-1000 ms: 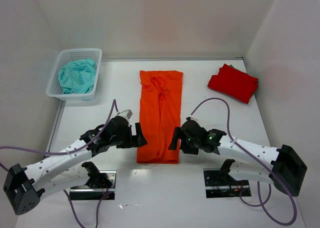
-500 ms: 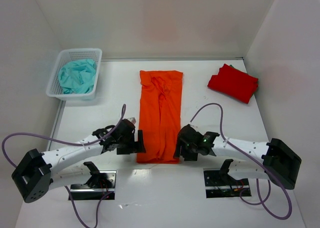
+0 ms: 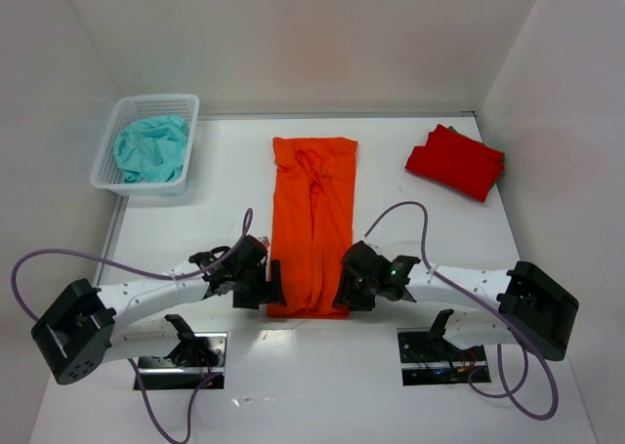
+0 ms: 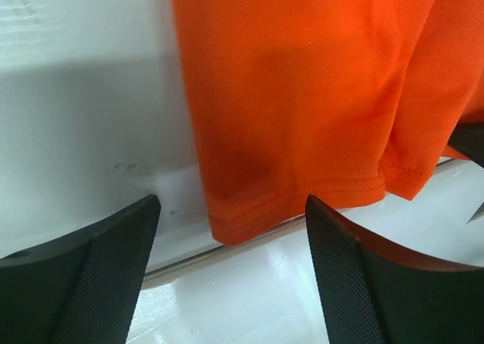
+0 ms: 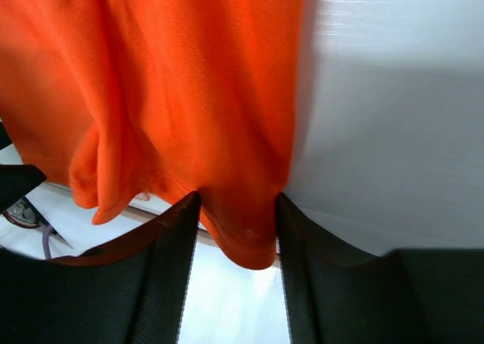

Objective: Fold and stack the t-shirts
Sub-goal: Grab the bottom of the folded rectangular tshirt with both arms

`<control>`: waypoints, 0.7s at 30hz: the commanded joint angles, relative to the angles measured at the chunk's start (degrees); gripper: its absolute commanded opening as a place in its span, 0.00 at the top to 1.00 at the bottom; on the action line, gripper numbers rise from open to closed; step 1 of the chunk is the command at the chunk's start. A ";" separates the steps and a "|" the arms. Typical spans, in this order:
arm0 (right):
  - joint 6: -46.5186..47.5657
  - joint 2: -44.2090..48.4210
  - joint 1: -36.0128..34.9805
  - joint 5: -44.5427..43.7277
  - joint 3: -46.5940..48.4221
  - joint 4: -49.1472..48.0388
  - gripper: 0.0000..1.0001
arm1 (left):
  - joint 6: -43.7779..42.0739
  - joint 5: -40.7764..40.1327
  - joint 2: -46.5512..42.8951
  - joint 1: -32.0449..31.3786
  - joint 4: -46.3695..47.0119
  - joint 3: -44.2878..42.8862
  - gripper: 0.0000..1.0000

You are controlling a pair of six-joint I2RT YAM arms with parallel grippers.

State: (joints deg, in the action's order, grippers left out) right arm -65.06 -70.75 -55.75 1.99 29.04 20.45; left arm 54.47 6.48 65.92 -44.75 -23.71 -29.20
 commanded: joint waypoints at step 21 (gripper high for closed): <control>-1.21 0.35 -0.50 -1.82 -2.33 -2.17 1.00 | 1.96 4.06 4.30 -0.77 2.36 1.78 1.00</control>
State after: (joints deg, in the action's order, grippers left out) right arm -66.00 -70.74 -55.75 2.07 27.31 19.33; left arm 55.46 8.91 68.97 -45.30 -21.58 -28.01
